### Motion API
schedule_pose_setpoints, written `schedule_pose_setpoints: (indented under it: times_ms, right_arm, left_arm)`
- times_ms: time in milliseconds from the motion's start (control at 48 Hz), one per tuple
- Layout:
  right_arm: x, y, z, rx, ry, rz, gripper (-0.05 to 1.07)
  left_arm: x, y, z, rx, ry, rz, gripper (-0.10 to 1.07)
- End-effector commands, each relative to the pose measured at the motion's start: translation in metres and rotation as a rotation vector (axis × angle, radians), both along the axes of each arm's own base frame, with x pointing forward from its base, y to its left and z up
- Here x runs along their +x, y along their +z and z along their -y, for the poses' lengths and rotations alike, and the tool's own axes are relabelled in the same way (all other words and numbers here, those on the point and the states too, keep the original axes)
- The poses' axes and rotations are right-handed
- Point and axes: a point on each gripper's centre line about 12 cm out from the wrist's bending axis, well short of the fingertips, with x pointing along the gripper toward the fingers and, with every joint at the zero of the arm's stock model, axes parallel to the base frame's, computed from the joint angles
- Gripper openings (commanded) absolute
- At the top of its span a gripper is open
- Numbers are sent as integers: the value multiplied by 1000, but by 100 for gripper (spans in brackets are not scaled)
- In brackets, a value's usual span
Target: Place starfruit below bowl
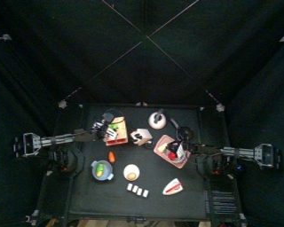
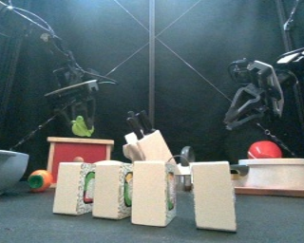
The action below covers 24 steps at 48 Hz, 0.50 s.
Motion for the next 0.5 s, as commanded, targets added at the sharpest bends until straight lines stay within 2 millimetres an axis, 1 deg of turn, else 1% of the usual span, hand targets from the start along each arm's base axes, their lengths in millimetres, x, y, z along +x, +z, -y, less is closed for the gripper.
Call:
schedule_pose_setpoints:
  times_ms: [0, 125, 229, 333, 375, 479]
  right_arm:
    - [2, 6, 0, -5, 3, 21, 69]
    - [2, 5, 0, -6, 5, 19, 69]
    - [2, 6, 0, -7, 6, 20, 69]
    - [2, 6, 0, -8, 5, 22, 69]
    - [2, 6, 0, -7, 5, 20, 69]
    - [2, 6, 0, -5, 3, 22, 69]
  left_arm:
    - [4, 7, 3, 10, -18, 23, 80]
    - [8, 12, 14, 16, -61, 39, 80]
    - [13, 23, 41, 33, -162, 70, 80]
    - [15, 33, 73, 55, -283, 101, 80]
    - [16, 35, 90, 63, -348, 112, 80]
    - [17, 35, 118, 66, -456, 123, 80]
